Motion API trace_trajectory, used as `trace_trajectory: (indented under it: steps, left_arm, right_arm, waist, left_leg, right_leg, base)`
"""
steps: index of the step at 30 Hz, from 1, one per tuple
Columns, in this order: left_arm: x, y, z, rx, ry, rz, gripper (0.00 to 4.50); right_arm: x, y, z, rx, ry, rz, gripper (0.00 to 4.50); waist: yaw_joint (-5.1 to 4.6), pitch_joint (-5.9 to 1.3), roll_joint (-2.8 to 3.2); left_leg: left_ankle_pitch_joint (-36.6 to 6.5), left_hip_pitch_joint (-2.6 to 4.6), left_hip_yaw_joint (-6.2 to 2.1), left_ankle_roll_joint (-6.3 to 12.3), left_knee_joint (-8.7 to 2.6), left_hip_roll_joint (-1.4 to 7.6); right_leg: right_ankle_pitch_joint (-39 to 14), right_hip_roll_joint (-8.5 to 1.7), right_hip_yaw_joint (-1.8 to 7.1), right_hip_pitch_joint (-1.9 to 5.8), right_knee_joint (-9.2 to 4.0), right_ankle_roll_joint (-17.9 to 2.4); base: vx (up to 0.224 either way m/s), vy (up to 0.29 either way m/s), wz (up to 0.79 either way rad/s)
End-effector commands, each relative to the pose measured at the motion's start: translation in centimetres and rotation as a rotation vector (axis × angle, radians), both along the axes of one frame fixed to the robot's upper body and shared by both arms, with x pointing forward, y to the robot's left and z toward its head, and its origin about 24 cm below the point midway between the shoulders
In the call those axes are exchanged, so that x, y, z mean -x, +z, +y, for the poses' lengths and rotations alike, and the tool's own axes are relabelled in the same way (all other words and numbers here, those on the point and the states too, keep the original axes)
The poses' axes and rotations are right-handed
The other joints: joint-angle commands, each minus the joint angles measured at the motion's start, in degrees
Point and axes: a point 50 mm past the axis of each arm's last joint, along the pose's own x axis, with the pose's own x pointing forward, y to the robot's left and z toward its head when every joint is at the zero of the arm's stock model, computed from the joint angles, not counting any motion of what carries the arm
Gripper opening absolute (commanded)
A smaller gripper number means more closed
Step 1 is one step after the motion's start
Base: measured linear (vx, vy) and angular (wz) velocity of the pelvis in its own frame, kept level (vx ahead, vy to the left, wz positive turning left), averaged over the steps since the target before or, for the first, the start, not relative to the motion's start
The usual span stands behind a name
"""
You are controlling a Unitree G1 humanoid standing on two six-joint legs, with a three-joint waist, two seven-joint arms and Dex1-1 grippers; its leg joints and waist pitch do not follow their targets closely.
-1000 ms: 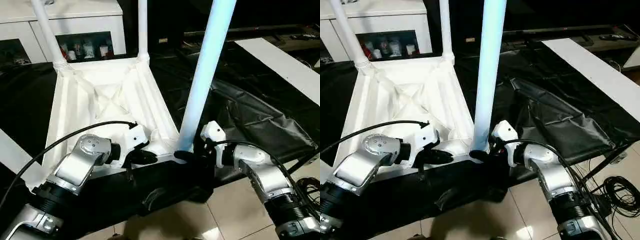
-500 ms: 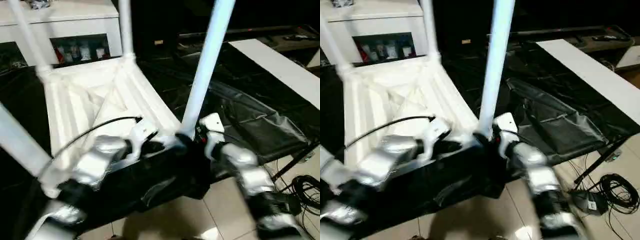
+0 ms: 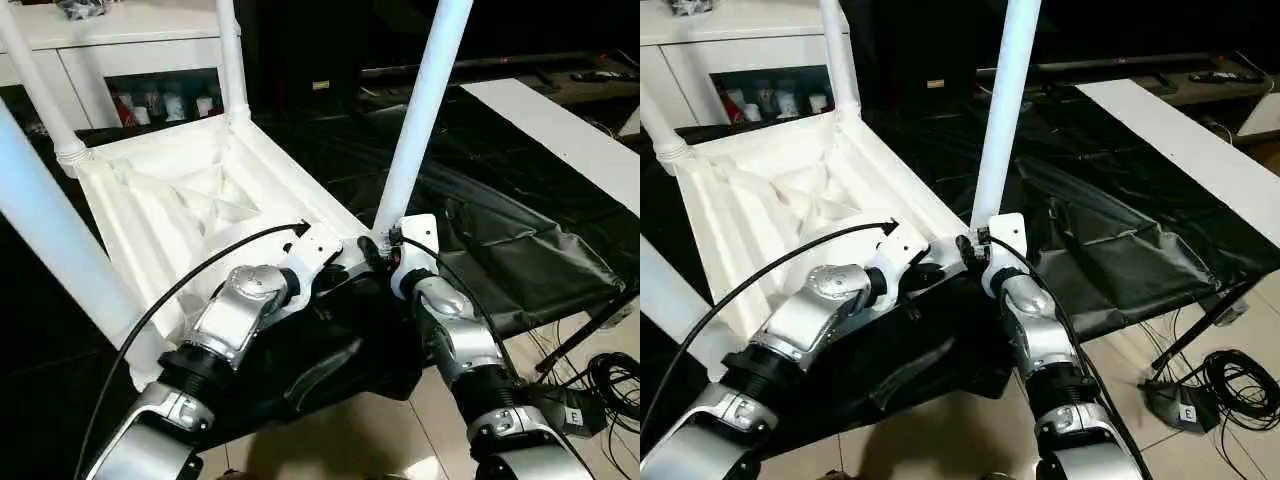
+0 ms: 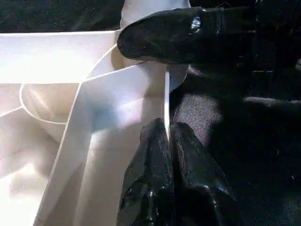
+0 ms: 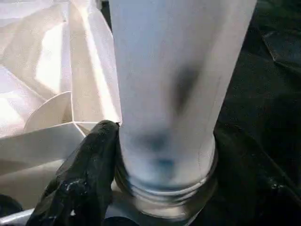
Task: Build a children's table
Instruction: Rotate leg to tighten
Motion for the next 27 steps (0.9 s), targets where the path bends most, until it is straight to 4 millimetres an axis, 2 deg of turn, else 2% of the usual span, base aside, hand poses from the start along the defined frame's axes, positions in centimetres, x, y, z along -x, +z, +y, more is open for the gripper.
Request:
trace_trajectory:
  steps: [1, 2, 3, 5, 11, 14, 16, 21, 26, 27]
  left_arm:
    - [0.2, -0.3, 0.2, -0.007, -0.017, -0.012, 0.00]
    - [0.2, -0.3, 0.5, -0.008, -0.017, -0.018, 0.00]
    - [0.2, -0.2, 0.6, -0.009, -0.023, -0.017, 0.00]
    - [0.4, 0.0, 1.4, -0.015, -0.044, -0.019, 0.00]
    - [0.9, 0.3, 2.2, -0.018, -0.111, -0.010, 0.00]
    - [1.8, 0.7, 2.9, -0.013, -0.222, 0.014, 0.00]
    - [2.2, 0.8, 3.2, -0.013, -0.258, 0.025, 0.00]
    - [3.7, 1.2, 3.7, 0.008, -0.393, 0.065, 0.00]
    - [4.0, 1.4, 3.8, 0.007, -0.402, 0.069, 0.00]
    - [4.0, 1.3, 3.8, 0.008, -0.404, 0.072, 0.00]
  right_arm:
    - [0.2, 1.4, 1.9, -0.066, 0.133, -0.073, 3.42]
    - [0.2, 1.5, 1.4, -0.037, 0.145, -0.081, 3.56]
    - [0.3, 1.6, 1.1, -0.026, 0.158, -0.080, 3.71]
    - [0.7, 1.7, -0.3, 0.007, 0.226, -0.073, 3.71]
    - [1.8, 1.9, -2.5, 0.063, 0.378, -0.056, 3.71]
    - [2.5, 2.1, -3.8, 0.139, 0.478, -0.042, 3.71]
    - [2.7, 2.1, -4.2, 0.162, 0.503, -0.035, 3.71]
    - [3.5, 2.2, -4.6, 0.177, 0.599, -0.010, 3.71]
    - [3.7, 2.3, -4.3, 0.174, 0.643, 0.000, 3.71]
    - [3.7, 2.2, -4.2, 0.168, 0.644, 0.000, 3.71]
  waist:
    - [0.21, -3.64, -0.32]
    - [0.08, -3.63, -0.52]
    - [0.14, -3.61, -0.40]
    - [0.21, -3.48, -0.47]
    - [0.34, -3.50, -0.38]
    - [0.34, -3.54, -0.32]
    - [0.33, -3.62, -0.20]
    - [0.46, -3.61, -0.09]
    - [1.01, -3.52, -0.06]
    - [1.14, -3.41, -0.09]
  left_leg:
    - [-17.27, 0.76, -0.64, 1.35, -4.31, 0.77]
    - [-16.60, 0.49, -0.75, 1.42, -4.41, 0.70]
    - [-16.24, 0.63, -0.67, 1.40, -4.37, 0.77]
    - [-15.96, 0.69, -0.64, 1.62, -4.39, 0.86]
    - [-15.25, 0.60, -0.61, 2.26, -4.34, 0.98]
    - [-14.71, 0.53, -0.63, 2.34, -4.30, 0.99]
    - [-14.39, 0.79, -0.54, 2.43, -4.19, 1.10]
    - [-12.31, 0.92, -0.36, 3.37, -4.10, 1.19]
    - [-12.36, 1.19, -0.26, 3.10, -4.18, 1.33]
    - [-13.59, 1.26, -0.23, 2.44, -4.26, 1.28]
  right_leg:
    - [-19.56, -2.05, 1.43, 2.22, -4.69, -8.38]
    - [-19.57, -2.03, 1.33, 2.53, -4.56, -8.37]
    - [-19.38, -1.99, 1.37, 2.33, -4.60, -8.41]
    - [-19.02, -1.90, 1.40, 2.42, -4.57, -8.47]
    - [-17.47, -1.94, 1.49, 2.51, -4.36, -9.67]
    - [-16.52, -1.97, 1.46, 2.62, -4.21, -10.32]
    - [-15.38, -1.95, 1.54, 2.41, -4.05, -11.03]
    - [-10.65, -1.76, 1.55, 2.47, -3.52, -12.92]
    - [-10.83, -1.80, 1.64, 2.43, -3.53, -13.12]
    - [-12.68, -1.85, 1.70, 2.33, -3.75, -12.71]
  base:
    - [0.000, 0.000, 0.00]
    - [0.000, 0.000, 0.00]
    - [0.000, 0.000, 0.00]
    - [0.000, 0.000, 0.00]
    - [0.000, 0.000, 0.00]
    - [0.000, 0.000, 0.00]
    - [0.000, 0.000, 0.00]
    - [0.000, 0.000, 0.00]
    - [0.000, 0.000, 0.00]
    - [0.000, 0.000, 0.00]
